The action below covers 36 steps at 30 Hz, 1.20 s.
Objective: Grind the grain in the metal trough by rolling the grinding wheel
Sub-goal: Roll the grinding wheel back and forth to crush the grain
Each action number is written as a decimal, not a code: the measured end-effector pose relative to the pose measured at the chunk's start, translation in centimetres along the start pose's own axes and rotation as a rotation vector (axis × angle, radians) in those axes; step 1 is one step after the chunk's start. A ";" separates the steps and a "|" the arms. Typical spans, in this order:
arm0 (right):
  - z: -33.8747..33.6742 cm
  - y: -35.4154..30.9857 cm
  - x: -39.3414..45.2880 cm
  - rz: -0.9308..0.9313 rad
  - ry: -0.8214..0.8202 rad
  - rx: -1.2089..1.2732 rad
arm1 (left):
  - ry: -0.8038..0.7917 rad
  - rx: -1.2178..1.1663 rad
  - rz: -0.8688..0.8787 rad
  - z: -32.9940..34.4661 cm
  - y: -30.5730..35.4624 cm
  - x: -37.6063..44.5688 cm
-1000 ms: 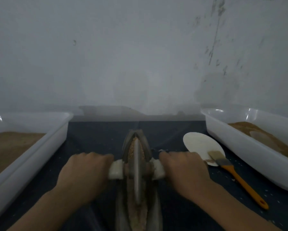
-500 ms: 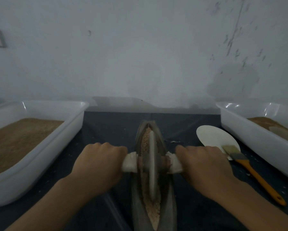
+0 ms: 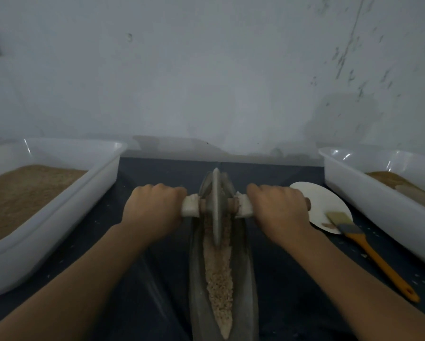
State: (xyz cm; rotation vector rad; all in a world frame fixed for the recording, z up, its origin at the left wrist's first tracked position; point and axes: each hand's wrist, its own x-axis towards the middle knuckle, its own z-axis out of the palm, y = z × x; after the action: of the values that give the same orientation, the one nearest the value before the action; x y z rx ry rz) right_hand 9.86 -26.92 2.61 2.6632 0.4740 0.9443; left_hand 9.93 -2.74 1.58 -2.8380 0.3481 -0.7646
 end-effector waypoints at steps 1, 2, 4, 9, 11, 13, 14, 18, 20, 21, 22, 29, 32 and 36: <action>-0.3 -0.1 0.1 -0.003 -0.003 -0.018 | -0.008 -0.015 -0.006 -0.1 0.0 -0.2; -0.8 -0.2 -0.1 -0.014 -0.006 -0.026 | -0.023 -0.024 -0.005 -0.5 0.1 -0.7; -1.4 0.0 -1.6 -0.069 0.012 0.019 | -0.066 -0.049 0.012 -1.3 0.2 -1.8; -3.6 0.4 -6.9 -0.118 0.086 0.160 | -0.030 -0.006 0.175 -3.8 0.1 -5.5; -3.7 0.7 -7.4 -0.110 0.070 0.168 | -0.022 0.029 0.193 -4.2 0.1 -5.4; -3.0 0.6 -6.4 -0.090 0.034 0.160 | -0.044 0.022 0.131 -3.2 0.3 -4.6; -2.2 0.6 -5.5 -0.074 0.026 0.151 | -0.038 0.018 0.099 -2.7 0.4 -3.8; 0.9 0.6 -0.7 -0.039 -0.028 0.024 | -0.016 0.005 0.020 -0.5 0.1 -0.8; 1.7 0.7 1.0 0.005 -0.079 -0.011 | -0.007 -0.004 -0.011 0.1 0.0 0.1; 1.9 0.8 1.4 0.009 -0.094 -0.012 | -0.011 -0.001 -0.024 0.2 0.0 0.3; 1.6 0.8 1.5 0.006 -0.107 0.001 | -0.018 0.004 -0.032 0.0 0.1 0.3; -3.0 0.5 -5.0 -0.106 -0.025 0.209 | -0.267 -0.044 0.072 -4.7 0.5 -3.7; -3.3 0.5 -6.8 -0.095 -0.082 0.181 | -0.254 0.003 0.124 -5.9 0.7 -4.4; -1.7 0.6 -5.4 -0.033 -0.080 0.121 | -0.156 0.035 0.084 -4.5 1.0 -2.7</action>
State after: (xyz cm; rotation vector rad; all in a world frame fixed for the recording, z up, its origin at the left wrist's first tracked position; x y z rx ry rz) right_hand 4.96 -29.36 1.07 2.7794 0.5726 0.8211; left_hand 5.18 -3.49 3.90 -2.8075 0.4232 -0.5238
